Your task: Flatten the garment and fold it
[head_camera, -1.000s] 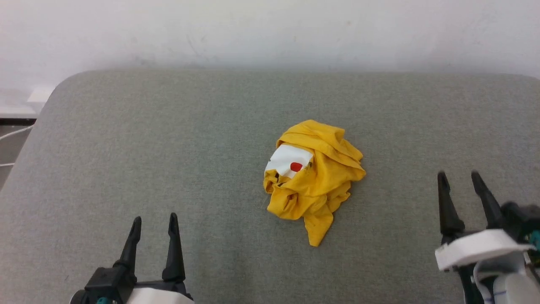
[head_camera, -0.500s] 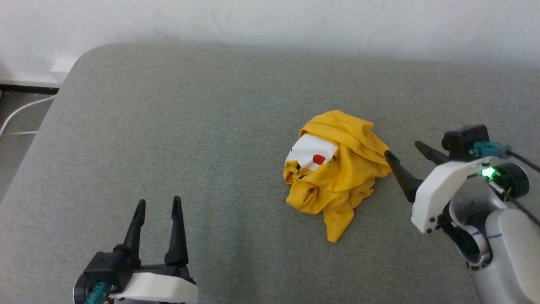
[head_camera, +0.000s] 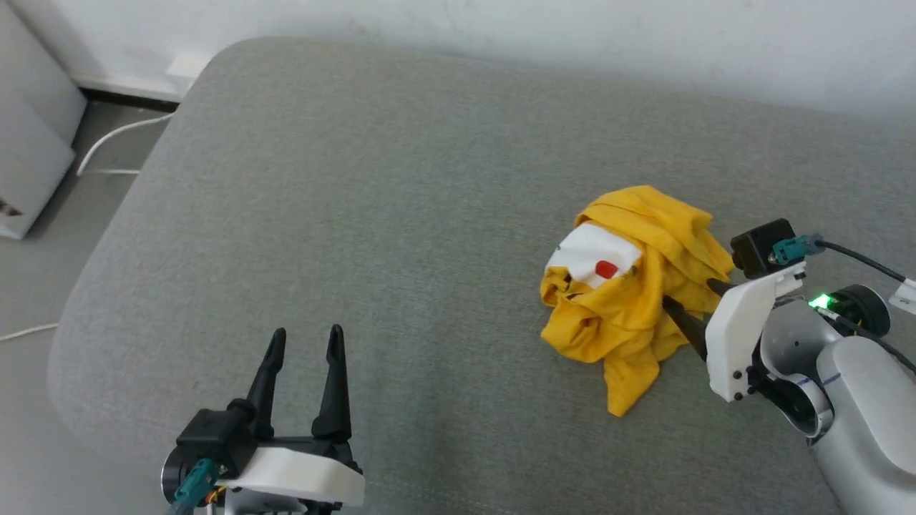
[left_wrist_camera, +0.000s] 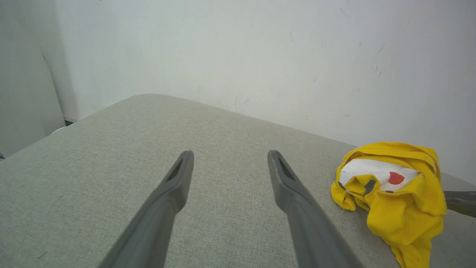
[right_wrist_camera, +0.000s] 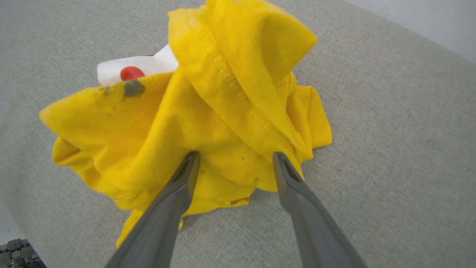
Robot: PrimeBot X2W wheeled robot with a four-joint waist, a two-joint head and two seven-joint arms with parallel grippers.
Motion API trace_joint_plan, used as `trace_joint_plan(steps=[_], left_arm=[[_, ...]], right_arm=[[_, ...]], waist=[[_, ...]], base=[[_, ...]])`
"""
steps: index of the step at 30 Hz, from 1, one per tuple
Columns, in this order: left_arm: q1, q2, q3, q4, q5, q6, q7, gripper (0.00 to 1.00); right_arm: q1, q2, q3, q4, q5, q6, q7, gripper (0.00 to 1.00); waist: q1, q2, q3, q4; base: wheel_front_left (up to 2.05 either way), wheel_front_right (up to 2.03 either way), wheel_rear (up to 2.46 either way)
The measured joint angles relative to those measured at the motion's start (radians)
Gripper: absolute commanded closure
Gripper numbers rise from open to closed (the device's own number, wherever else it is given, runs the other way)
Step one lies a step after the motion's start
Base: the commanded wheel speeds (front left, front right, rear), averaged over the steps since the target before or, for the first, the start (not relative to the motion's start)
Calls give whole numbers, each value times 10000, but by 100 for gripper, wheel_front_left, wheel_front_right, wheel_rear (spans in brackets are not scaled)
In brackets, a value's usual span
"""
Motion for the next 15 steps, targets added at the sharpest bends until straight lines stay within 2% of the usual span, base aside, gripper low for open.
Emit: trace_joint_plan(steps=[5,6,7,9,15], left_arm=[[-160,-2,-146,82,0,0,0,0],[-198,-2,-169,90,-4,2,0,0],[-206,-2,-184,94,-19,4,0,0],[-206,-2,-205,109,-90,15,0,0],[-139,-2,-111,144,-88,117,0,0]], right_arm=[[-461,226,77,1072,-17,0,-669,0],[-515,272,81,1269,-15,0,-750,3],[-558,311,82,1432,-25,0,-848,52],[-634,351,79,1714,-98,0,-1047,100],[-956,311,326,1889,-128,0,-1546,100]], waist=[[0,0,110,413],[0,0,135,483],[0,0,160,544],[0,0,204,640],[0,0,109,622]], base=[[0,0,0],[0,0,0],[0,0,0],[0,0,0],[0,0,0]])
